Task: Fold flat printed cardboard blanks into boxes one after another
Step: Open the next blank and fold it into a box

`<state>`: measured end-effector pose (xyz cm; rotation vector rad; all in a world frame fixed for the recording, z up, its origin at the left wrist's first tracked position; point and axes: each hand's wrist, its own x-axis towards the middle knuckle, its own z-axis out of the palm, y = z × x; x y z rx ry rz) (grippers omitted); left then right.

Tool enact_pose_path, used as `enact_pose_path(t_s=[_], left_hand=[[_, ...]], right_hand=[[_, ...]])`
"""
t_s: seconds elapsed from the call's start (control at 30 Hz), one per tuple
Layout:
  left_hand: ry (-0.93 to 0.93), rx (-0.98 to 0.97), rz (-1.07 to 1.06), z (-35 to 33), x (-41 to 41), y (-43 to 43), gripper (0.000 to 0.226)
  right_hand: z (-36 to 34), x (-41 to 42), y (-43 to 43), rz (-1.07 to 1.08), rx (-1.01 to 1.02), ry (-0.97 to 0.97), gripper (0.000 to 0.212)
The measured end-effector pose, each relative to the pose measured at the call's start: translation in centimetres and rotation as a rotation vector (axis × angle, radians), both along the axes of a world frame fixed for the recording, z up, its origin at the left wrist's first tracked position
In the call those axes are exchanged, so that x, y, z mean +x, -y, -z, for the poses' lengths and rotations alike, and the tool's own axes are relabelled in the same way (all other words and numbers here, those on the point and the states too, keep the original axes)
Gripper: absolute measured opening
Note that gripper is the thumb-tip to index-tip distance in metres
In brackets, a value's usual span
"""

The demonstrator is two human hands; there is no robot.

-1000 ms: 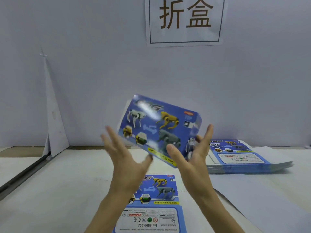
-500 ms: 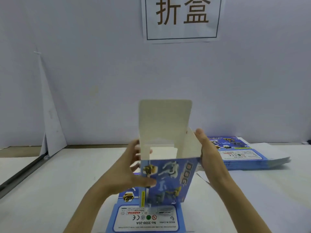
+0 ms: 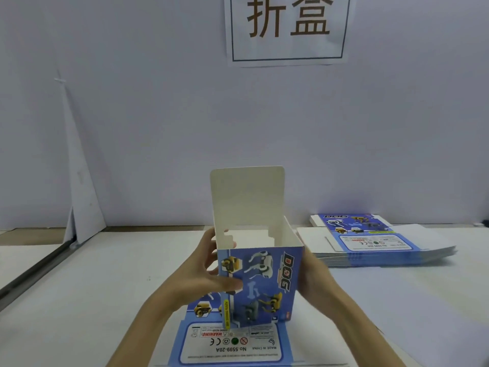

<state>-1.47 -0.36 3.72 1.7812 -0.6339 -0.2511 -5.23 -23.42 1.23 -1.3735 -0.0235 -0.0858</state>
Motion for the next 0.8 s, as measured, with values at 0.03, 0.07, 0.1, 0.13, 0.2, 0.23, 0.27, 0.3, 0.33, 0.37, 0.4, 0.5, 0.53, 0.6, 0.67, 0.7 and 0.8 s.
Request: enact_pose_path(t_s=[0.03,0.07,0.1,0.13,0.2,0.23,0.27,0.3,0.33,0.37,0.4,0.5,0.53,0.6,0.67,0.7,0.8], left_hand=[[-0.004,-0.013,-0.005,-0.1,0.0,-0.1,0.093],[-0.002,-0.013,-0.005,-0.2,-0.1,-0.1,0.094],[0.008,-0.004,-0.001,-0.3,-0.2,0.0,0.096],[0.021,0.009,0.001,-0.4,-0.3,0.1,0.096],[0.043,0.024,0.002,-0.5,-0.3,0.4,0.092],[0.048,0.032,0.003,-0.5,-0.3,0.5,0.091],[0.055,0.047,-0.001,-0.5,-0.3,0.5,0.092],[0.07,0.067,-0.008,-0.5,-0.3,0.5,0.094],[0.089,0.083,-0.018,-0.4,-0.3,0.4,0.101],[0.126,0.092,-0.038,-0.4,-0.3,0.3,0.111],[0.194,0.092,-0.078,-0.5,-0.3,0.3,0.123],[0.711,0.135,-0.241,-1.1,-0.6,0.2,0.124],[0.913,0.168,-0.271,-1.1,-0.5,0.2,0.114],[1.1,0.19,-0.276,-0.9,-0.3,-0.1,0.09],[1.127,0.136,-0.309,-0.5,0.0,-0.5,0.066],[1.13,0.103,-0.341,-0.2,0.2,-0.7,0.058],[1.051,-0.053,-0.407,1.4,0.3,-0.2,0.053]], right_hand=[[0.6,0.1,-0.3,0.003,-0.041,-0.051,0.037],[0.8,0.3,-0.5,0.013,-0.073,-0.074,0.035],[0.5,0.4,-0.6,0.046,-0.086,-0.072,0.033],[-0.1,0.3,-0.6,0.107,-0.079,-0.042,0.034],[-1.9,-0.1,-0.5,0.265,-0.003,0.109,0.039],[-2.9,-0.6,-0.5,0.327,0.012,0.235,0.038],[-3.8,-1.2,-0.7,0.368,-0.02,0.379,0.036],[-4.4,-1.9,-0.9,0.397,-0.121,0.493,0.034],[-4.9,-2.2,-1.2,0.424,-0.271,0.561,0.033],[-4.9,-2.4,-1.4,0.456,-0.446,0.596,0.029],[-4.8,-2.3,-1.6,0.497,-0.614,0.615,0.025],[-3.8,-1.9,-1.7,0.56,-0.828,0.586,0.029],[-3.6,-1.8,-1.6,0.551,-0.829,0.567,0.037],[-3.3,-1.7,-1.4,0.547,-0.836,0.556,0.045],[-3.0,-1.5,-1.1,0.552,-0.859,0.575,0.05],[-2.9,-1.5,-1.1,0.559,-0.876,0.597,0.055],[-2.1,-1.4,-1.2,0.608,-0.918,0.698,0.067]])
